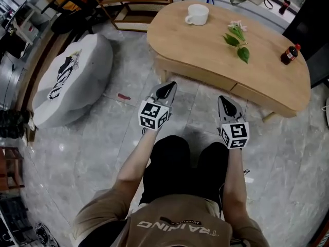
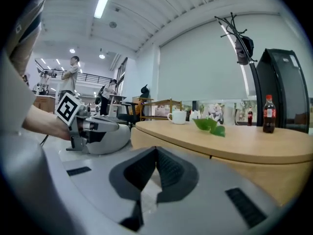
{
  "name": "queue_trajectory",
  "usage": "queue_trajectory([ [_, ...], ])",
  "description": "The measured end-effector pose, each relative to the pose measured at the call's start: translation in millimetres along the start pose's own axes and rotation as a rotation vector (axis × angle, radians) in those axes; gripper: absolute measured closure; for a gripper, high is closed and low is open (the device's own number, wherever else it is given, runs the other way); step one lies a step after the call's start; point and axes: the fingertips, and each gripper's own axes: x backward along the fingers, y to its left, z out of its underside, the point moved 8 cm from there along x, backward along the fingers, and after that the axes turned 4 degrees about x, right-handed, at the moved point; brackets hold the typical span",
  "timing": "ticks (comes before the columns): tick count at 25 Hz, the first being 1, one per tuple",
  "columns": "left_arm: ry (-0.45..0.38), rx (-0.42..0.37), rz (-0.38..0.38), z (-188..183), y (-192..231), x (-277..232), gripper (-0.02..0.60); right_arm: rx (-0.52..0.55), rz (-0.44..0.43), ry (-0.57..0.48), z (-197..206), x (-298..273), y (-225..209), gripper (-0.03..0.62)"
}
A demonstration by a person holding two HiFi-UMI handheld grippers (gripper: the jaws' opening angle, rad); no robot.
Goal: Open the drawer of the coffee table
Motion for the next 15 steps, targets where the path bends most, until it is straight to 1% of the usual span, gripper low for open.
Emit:
queue_trajectory([
  [3,-0.021,-0.014,0.003,24,-1,-3,0.575,0.012,0.030,-0.019,20,-3,-4,0.589],
  [6,-0.022,-0.001,0.009,33,-4,-5,0.575,0.021,0.041,-0.017,25,0,-5,0.589],
  [9,-0.024,-0.008,0.017,33,-10,-1,0.575,0.035,0.032,-0.012,23,9,-2,0.589],
  [12,-0.042,-0.019,0.013,27,-11,-5,0.575,0.046,0.042,-0.022,18,13,-6,0.589],
  [15,-0.053,-0.001,0.018,25,-13,-12,0.575,0.051,0.056,-0.041,14,13,-10,0.589],
])
